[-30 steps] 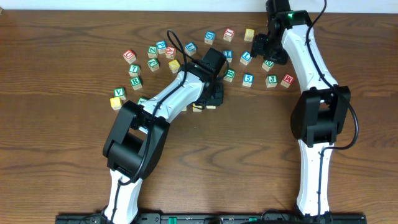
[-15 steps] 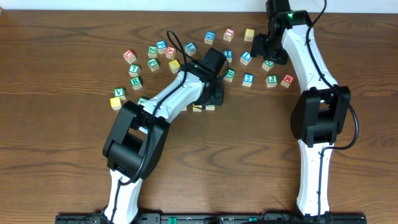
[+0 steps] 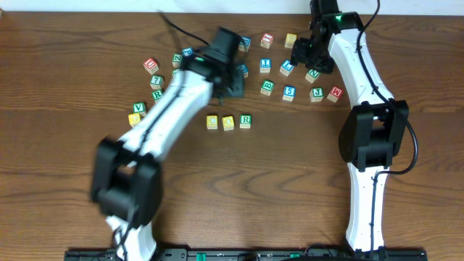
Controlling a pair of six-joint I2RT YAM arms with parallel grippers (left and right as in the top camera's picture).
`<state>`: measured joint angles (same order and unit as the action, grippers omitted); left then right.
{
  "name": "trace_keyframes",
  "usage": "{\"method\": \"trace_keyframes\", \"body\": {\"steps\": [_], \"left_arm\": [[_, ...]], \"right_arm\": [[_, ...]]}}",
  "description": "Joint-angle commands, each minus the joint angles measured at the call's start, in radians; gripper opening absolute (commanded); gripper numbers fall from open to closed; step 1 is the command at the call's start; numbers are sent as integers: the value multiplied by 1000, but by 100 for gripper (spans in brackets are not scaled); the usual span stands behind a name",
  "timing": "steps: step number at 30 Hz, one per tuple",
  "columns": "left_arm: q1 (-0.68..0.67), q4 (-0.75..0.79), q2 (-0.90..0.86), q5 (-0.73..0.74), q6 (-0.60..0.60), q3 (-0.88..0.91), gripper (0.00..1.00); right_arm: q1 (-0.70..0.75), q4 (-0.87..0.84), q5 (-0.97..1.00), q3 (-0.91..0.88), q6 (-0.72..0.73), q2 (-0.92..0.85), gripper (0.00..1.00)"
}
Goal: Spell out CORL
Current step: 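Open the left gripper and withdraw the left arm to the far left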
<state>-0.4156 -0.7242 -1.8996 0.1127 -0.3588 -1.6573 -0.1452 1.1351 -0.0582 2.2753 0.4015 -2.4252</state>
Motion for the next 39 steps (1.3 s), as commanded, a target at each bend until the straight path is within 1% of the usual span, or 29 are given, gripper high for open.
{"method": "trace_keyframes", "body": {"steps": [1, 6, 7, 9, 11, 14, 20, 24, 33, 39], "left_arm": [[65, -10, 123, -21, 38, -42, 52], [178, -66, 234, -21, 52, -42, 53], [204, -82, 249, -21, 52, -42, 56], [257, -117, 269, -21, 64, -42, 56], [310, -156, 275, -21, 79, -42, 57], [386, -216, 268, -37, 81, -41, 60], [492, -301, 265, -76, 97, -41, 60], [518, -315, 265, -76, 97, -41, 60], [517, -316, 265, -76, 96, -41, 61], [517, -316, 265, -76, 96, -41, 61]], "right_arm": [[1, -21, -16, 0, 37, -2, 71], [-20, -71, -16, 0, 90, -2, 70], [-24, -80, -15, 0, 100, -2, 70], [-33, -97, -14, 0, 119, -2, 70], [-42, -116, -12, 0, 142, -3, 70], [-57, -138, -1, -2, 167, -3, 69], [-93, -150, 80, -21, 235, -5, 65], [-109, -162, 128, -54, 276, -5, 63], [-112, -294, 134, -174, 294, -5, 59], [-112, -345, 135, -217, 294, -5, 53]]}}
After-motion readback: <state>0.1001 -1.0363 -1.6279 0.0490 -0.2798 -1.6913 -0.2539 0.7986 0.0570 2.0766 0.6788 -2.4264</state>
